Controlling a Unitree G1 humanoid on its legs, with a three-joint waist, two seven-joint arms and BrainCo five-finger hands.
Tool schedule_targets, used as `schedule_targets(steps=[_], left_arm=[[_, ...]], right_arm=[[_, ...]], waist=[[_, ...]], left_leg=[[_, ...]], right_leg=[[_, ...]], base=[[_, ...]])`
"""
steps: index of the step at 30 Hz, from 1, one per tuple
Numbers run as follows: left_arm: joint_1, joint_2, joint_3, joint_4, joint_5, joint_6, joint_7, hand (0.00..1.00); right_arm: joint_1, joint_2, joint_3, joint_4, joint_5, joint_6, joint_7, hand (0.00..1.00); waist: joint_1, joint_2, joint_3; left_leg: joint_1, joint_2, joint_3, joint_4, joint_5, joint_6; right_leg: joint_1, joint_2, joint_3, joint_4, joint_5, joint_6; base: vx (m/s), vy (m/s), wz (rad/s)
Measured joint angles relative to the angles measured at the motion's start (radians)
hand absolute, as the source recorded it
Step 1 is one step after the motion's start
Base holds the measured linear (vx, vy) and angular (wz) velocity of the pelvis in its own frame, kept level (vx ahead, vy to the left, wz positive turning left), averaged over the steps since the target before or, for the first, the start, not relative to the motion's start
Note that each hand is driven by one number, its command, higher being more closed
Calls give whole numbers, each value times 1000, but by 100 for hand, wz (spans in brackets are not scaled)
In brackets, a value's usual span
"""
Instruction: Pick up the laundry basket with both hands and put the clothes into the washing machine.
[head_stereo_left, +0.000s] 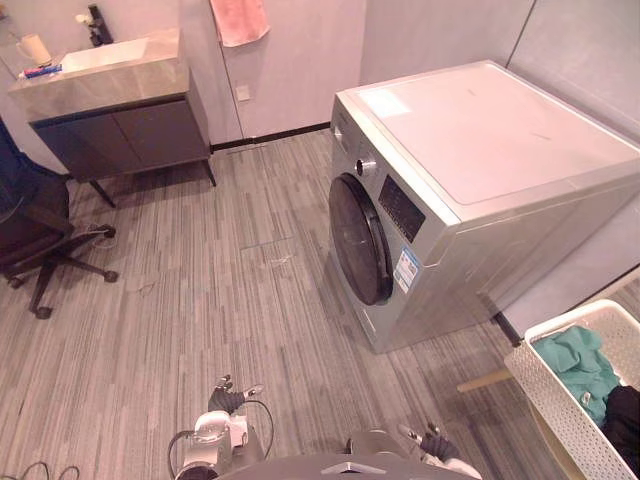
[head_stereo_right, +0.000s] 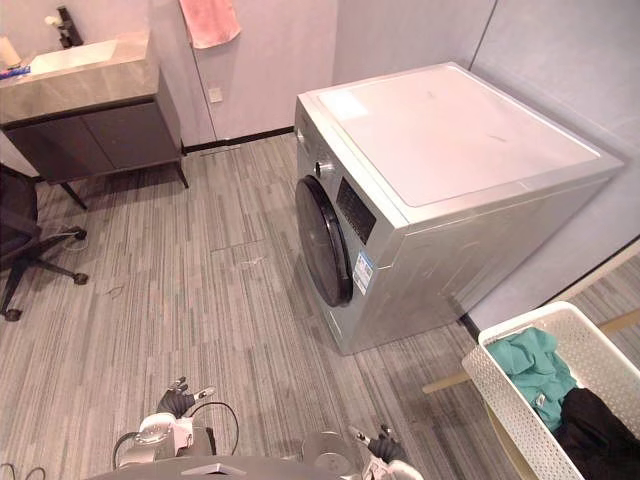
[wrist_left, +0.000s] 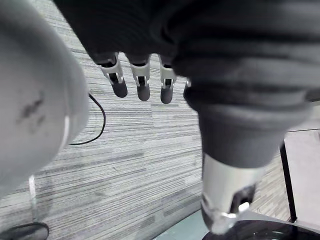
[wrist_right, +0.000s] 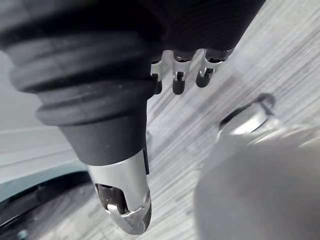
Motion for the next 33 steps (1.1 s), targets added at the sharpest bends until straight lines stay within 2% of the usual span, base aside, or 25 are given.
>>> schedule_targets(steps=[1,2,3,5,6,7,8,9,11,13,15,20,24,26,28,30,31,32,33], left_arm=[[0,1,-9,0,0,0,5,0],[1,1,-10,0,0,0,5,0],[6,1,-9,1,1,0,8,0],[13,2,-8,36,2,0,17,0],[12,2,-11,56,3,1,20,0],[14,5,-18,87,9,4,28,0],[14,20,-27,101,15,7,31,0],[13,42,-42,105,23,8,33,0],[14,94,-78,109,45,8,33,0],[4,133,-87,109,60,8,33,0],[-16,159,-86,109,63,7,34,0],[-63,157,-86,110,63,4,36,0],[-85,129,-88,125,63,3,35,0],[-88,128,-95,127,63,2,35,0],[-88,128,-99,128,63,2,34,0],[-88,129,-106,128,63,2,34,0],[-92,131,-107,128,63,2,34,0],[-95,133,-108,127,63,2,34,0],[-101,137,-110,126,62,2,35,0]], right_arm=[[1,6,32,-71,0,0,-6,0],[2,8,45,-112,-2,-1,-7,0],[1,8,68,-202,-10,-6,-12,0],[-15,-6,57,-295,-10,-30,-22,0],[-24,-15,52,-317,-10,-31,-32,0],[-33,-33,26,-356,-11,-34,-40,0],[-38,-28,0,-366,-27,-37,-49,0],[-36,-18,-17,-377,-46,-37,-53,0],[-31,5,-29,-441,-58,-38,-69,0],[-42,13,-28,-522,-90,-44,-77,0],[-61,9,-28,-603,-138,-70,-78,0],[-82,-20,-22,-687,-207,-75,-78,0],[-114,-93,-5,-702,-246,-78,-80,0],[-134,-129,-4,-700,-246,-77,-80,0],[-188,-186,8,-660,-246,-77,-85,0],[-246,-230,27,-609,-246,-78,-93,0],[-289,-251,36,-561,-243,-78,-96,0],[-311,-255,35,-539,-243,-77,-99,0],[-346,-262,36,-500,-239,-76,-103,0]], waist=[[-2,0,0],[-2,-2,-1],[-1,-3,-3],[-1,8,-24],[-3,19,-28],[-16,49,-43],[-31,41,-58],[-34,10,-71],[-34,-18,-90],[-30,-28,-99],[-30,-20,-96],[-20,-14,-97],[-16,-18,-94],[-11,-22,-84],[-7,-35,-74],[-1,-38,-67],[7,-49,-53],[10,-47,-43],[13,-57,-22]], left_leg=[[10,27,28,-85,-58,38],[27,33,34,-162,-76,55],[79,26,23,-359,-85,63],[147,-25,-47,-616,-76,58],[157,-35,-43,-638,-67,57],[173,-42,-10,-663,-81,28],[193,-66,1,-681,-93,-41],[202,-107,16,-695,-91,-24],[221,-146,49,-736,-94,-4],[221,-162,74,-750,-96,8],[221,-171,88,-781,-84,25],[223,-173,102,-849,-46,27],[220,-171,105,-939,23,14],[213,-161,100,-942,35,9],[192,-149,82,-945,48,0],[161,-146,69,-945,62,0],[141,-146,59,-945,71,4],[133,-146,49,-945,76,3],[112,-146,32,-945,86,3]], right_leg=[[0,-3,16,-4,-1,2],[-1,-7,25,-6,-1,6],[-4,-12,54,-7,-9,20],[-34,-26,108,13,-32,65],[-35,-29,114,15,-39,80],[-30,-32,127,10,-45,123],[-18,-55,138,2,-49,144],[-7,-94,158,-37,-25,157],[40,-147,166,-167,54,161],[43,-171,167,-240,120,175],[39,-181,163,-287,182,187],[24,-185,157,-343,217,207],[-2,-183,126,-386,218,210],[-3,-175,118,-395,217,216],[-19,-163,103,-393,220,226],[-41,-159,99,-392,224,223],[-54,-158,92,-397,230,228],[-55,-158,84,-401,233,227],[-58,-157,70,-405,236,225]], base=[[117,101,-37],[117,112,-43],[131,160,-47],[212,315,-60],[228,381,-52],[228,378,-20],[281,452,-6],[269,417,-1],[250,359,-22],[140,204,-34],[37,81,-19],[-40,-42,-8],[-135,-112,-6],[-174,-87,3],[-195,-60,10],[-192,-25,16],[-167,-4,21],[-160,8,36],[-147,16,39]])
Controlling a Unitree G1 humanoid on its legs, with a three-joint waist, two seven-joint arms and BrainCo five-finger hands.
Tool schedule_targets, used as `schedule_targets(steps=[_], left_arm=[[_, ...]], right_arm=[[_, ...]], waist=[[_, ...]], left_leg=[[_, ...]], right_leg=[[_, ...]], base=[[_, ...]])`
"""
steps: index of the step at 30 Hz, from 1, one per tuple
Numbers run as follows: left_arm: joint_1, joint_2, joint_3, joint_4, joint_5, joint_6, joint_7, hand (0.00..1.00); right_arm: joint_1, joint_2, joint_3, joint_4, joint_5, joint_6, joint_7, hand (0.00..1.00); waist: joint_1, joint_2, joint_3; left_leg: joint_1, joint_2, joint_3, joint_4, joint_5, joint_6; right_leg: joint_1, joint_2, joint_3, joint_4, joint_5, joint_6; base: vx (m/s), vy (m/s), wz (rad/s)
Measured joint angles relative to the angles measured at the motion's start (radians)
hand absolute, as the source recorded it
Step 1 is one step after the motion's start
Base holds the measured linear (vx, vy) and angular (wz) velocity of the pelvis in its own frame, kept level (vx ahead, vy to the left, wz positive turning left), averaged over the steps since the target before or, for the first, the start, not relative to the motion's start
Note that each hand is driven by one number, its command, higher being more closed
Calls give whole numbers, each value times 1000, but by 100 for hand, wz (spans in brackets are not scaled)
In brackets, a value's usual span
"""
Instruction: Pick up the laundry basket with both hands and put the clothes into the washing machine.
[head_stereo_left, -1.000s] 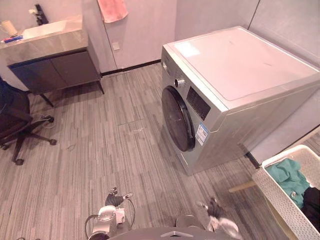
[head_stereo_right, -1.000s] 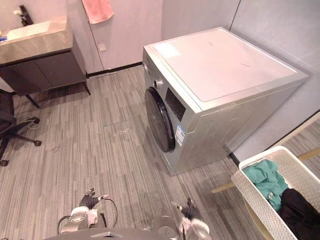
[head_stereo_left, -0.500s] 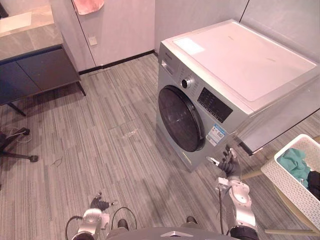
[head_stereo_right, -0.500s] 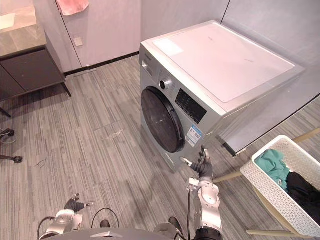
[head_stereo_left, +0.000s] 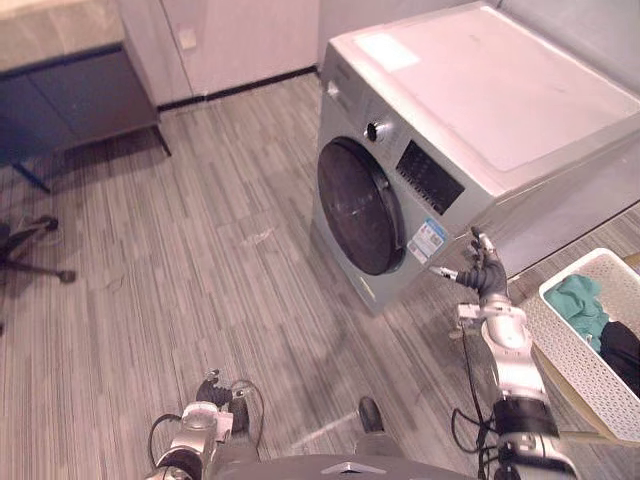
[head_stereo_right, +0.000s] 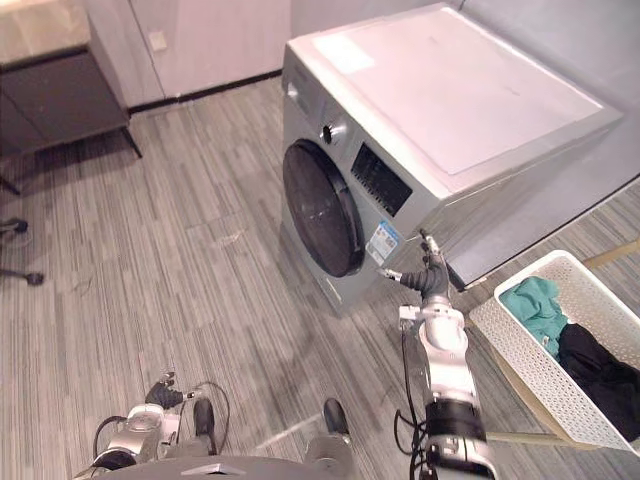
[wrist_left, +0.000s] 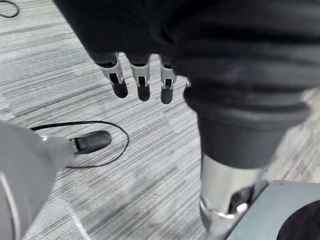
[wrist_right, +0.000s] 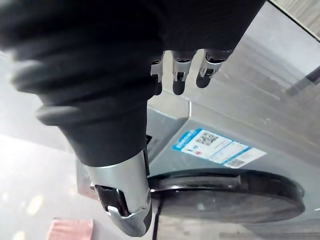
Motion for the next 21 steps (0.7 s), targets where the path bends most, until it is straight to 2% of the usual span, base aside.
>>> schedule_targets(steps=[1,5,12,15,21], left_arm=[[-1,7,-6,-3,-1,0,1,0],[-10,30,-22,-6,-6,1,12,0],[-29,29,-35,-9,-23,0,36,0],[-30,29,-34,-12,-31,0,40,0],[-60,29,-35,-47,-33,-1,45,0]], right_arm=[[-27,2,-7,32,12,1,-24,0],[-101,-23,-9,108,82,0,-59,0],[-153,-32,-5,123,123,-2,-64,0],[-159,-30,-6,143,123,-2,-64,0],[-161,-28,-14,138,126,-27,-68,0]], waist=[[7,-12,19],[4,-27,67],[0,-11,111],[0,-12,117],[-4,-22,171]], left_leg=[[-21,-1,-15,0,9,1],[-70,-6,-43,0,33,6],[-83,-5,-47,0,42,5],[-83,-5,-51,0,42,5],[-85,0,-63,0,53,2]], right_leg=[[-11,0,-9,-2,6,-2],[-26,-2,-25,-22,31,-7],[-41,0,-23,-23,46,-2],[-41,1,-24,-21,46,-2],[-44,6,-22,-12,52,-4]], base=[[-134,19,39],[-85,18,21],[-28,-3,-2],[7,-11,1],[2,-43,1]])
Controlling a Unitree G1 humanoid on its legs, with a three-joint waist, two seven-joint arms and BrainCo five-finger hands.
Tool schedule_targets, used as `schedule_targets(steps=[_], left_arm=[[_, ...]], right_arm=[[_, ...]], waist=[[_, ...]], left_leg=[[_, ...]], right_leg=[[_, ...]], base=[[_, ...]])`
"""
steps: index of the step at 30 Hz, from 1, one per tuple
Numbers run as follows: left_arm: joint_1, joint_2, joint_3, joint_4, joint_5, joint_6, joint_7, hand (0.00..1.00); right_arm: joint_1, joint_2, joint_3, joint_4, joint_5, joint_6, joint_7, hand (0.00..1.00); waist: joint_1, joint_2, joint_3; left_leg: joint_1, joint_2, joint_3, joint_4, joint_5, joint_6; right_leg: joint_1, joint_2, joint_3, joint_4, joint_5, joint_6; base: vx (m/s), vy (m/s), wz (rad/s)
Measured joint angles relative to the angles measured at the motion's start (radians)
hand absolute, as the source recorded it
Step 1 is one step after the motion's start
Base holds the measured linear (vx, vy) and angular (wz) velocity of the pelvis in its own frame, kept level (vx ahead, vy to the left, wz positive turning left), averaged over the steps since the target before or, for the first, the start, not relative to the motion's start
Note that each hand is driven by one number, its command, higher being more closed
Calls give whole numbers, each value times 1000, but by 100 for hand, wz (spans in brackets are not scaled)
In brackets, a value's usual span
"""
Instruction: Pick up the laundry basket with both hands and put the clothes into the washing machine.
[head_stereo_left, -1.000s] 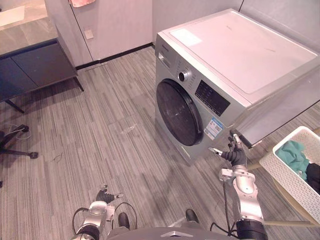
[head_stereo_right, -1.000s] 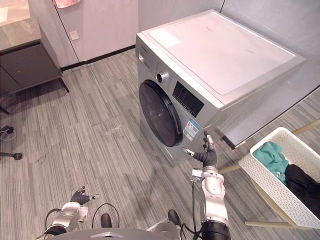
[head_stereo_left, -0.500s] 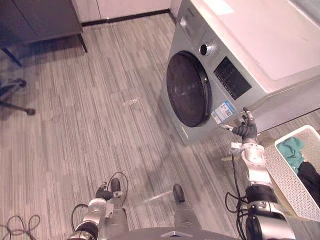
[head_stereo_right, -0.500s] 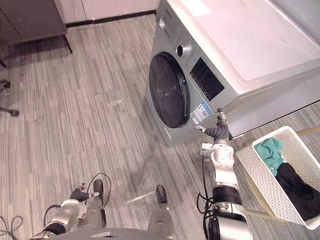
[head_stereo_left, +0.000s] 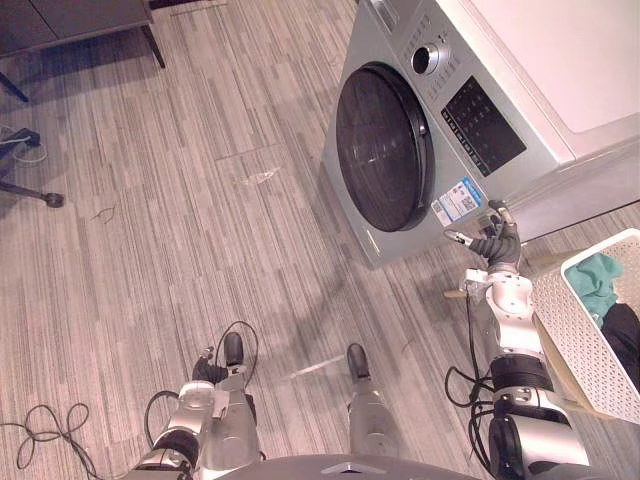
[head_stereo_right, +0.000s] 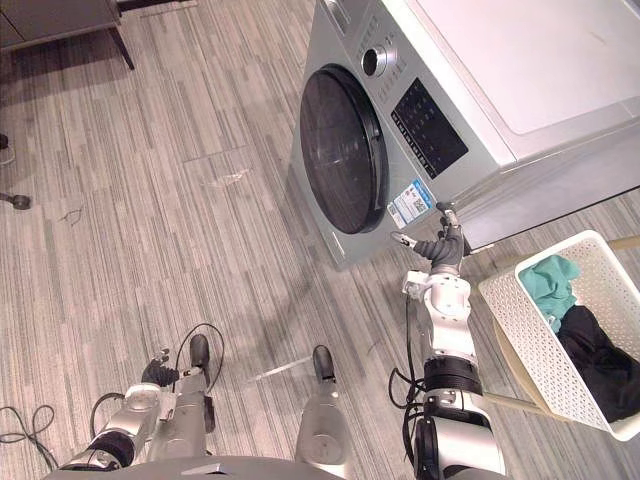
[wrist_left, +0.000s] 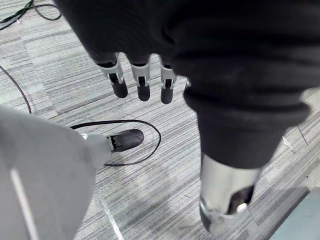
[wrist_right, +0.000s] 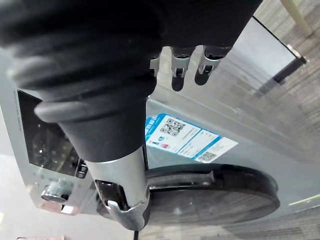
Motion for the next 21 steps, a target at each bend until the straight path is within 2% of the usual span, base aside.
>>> schedule_targets(steps=[1,3,6,10,12,16,21], left_arm=[[-12,-2,0,-2,0,0,1,0],[-20,-4,0,-3,0,-1,3,0],[-26,-14,1,-16,0,0,10,0],[-30,-12,6,-43,3,0,23,0],[-32,-13,9,-43,14,1,24,0],[-32,-13,10,-43,19,2,38,0],[-30,-13,10,-43,33,4,40,0]], right_arm=[[7,2,14,0,5,15,7,0],[35,25,48,-4,5,17,12,0],[143,121,116,-91,-6,36,24,0],[283,223,237,-150,-15,38,100,0],[304,248,258,-158,-23,38,128,0],[317,249,280,-163,-48,37,165,0],[304,245,275,-215,-54,36,154,0]], waist=[[3,-1,2],[6,-1,4],[11,-7,15],[11,-31,31],[6,-39,35],[8,-41,36],[11,-42,36]], left_leg=[[-5,3,0,0,0,0],[-11,6,-1,0,0,0],[-21,5,-1,0,1,1],[-21,2,1,2,3,5],[-21,1,2,6,3,5],[-18,0,2,6,3,5],[-16,0,2,3,2,5]], right_leg=[[-5,3,0,1,0,0],[-11,5,0,2,0,0],[-23,4,0,5,-1,2],[-23,3,-4,11,-5,8],[-23,2,-5,11,-6,9],[-20,1,-6,11,-7,11],[-17,-1,-7,12,-9,13]], base=[[-12,-39,-1],[-6,-55,0],[26,-49,1],[34,-42,2],[22,-37,2],[-4,-35,1],[-23,-32,1]])
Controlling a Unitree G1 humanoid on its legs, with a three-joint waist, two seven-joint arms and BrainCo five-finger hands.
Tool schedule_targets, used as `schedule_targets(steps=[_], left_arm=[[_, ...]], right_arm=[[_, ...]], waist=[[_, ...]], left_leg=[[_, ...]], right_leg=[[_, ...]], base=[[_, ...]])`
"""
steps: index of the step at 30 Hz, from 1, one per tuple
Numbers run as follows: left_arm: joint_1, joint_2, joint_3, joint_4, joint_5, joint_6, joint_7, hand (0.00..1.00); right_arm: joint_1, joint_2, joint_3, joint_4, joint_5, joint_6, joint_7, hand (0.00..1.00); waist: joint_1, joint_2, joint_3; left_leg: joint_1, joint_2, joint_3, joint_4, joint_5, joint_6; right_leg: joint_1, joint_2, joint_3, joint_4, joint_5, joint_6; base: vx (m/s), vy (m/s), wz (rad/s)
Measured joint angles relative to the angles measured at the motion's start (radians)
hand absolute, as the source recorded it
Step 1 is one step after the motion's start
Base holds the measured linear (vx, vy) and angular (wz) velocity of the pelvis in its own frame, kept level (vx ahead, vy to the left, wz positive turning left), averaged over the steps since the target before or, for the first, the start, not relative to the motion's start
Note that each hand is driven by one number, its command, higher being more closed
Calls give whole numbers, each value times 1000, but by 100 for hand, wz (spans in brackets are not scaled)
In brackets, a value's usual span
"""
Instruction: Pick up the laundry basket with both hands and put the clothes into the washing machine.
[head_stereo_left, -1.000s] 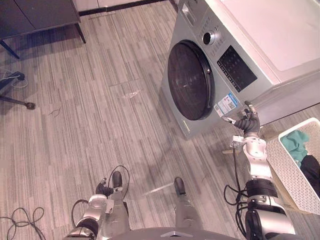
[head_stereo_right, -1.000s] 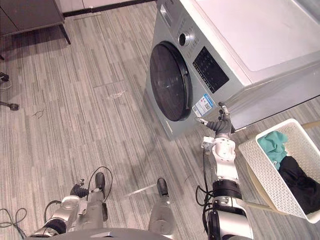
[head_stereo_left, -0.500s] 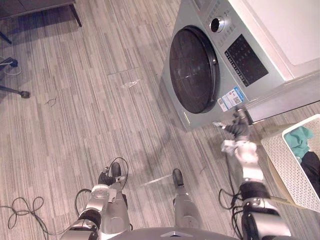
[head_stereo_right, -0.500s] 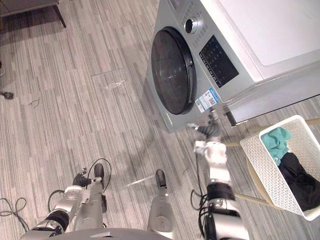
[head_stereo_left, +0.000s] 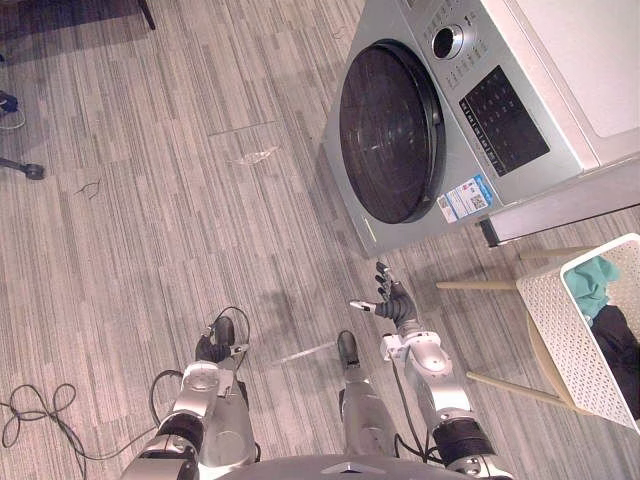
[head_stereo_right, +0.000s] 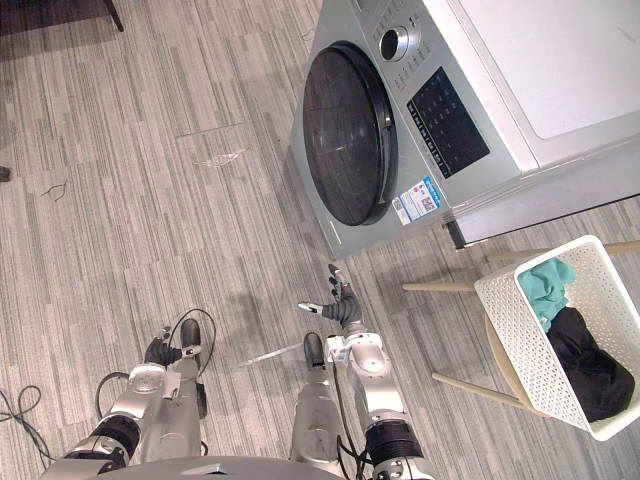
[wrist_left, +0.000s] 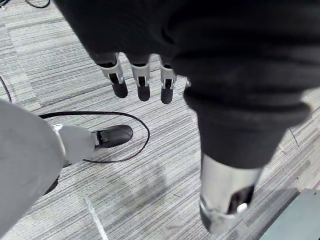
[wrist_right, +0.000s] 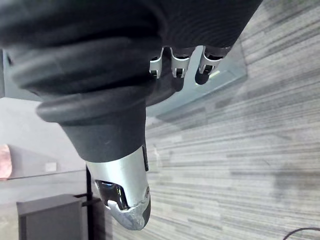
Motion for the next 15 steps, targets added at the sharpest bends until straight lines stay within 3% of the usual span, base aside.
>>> schedule_targets(steps=[15], left_arm=[[5,0,1,-34,19,5,13,0]], right_arm=[[-248,-127,-188,-67,-76,-7,-194,0]], waist=[[11,-17,5]], left_leg=[[-6,1,-6,-3,2,2]], right_leg=[[-4,1,-2,-1,5,2]], base=[[-9,-12,0]])
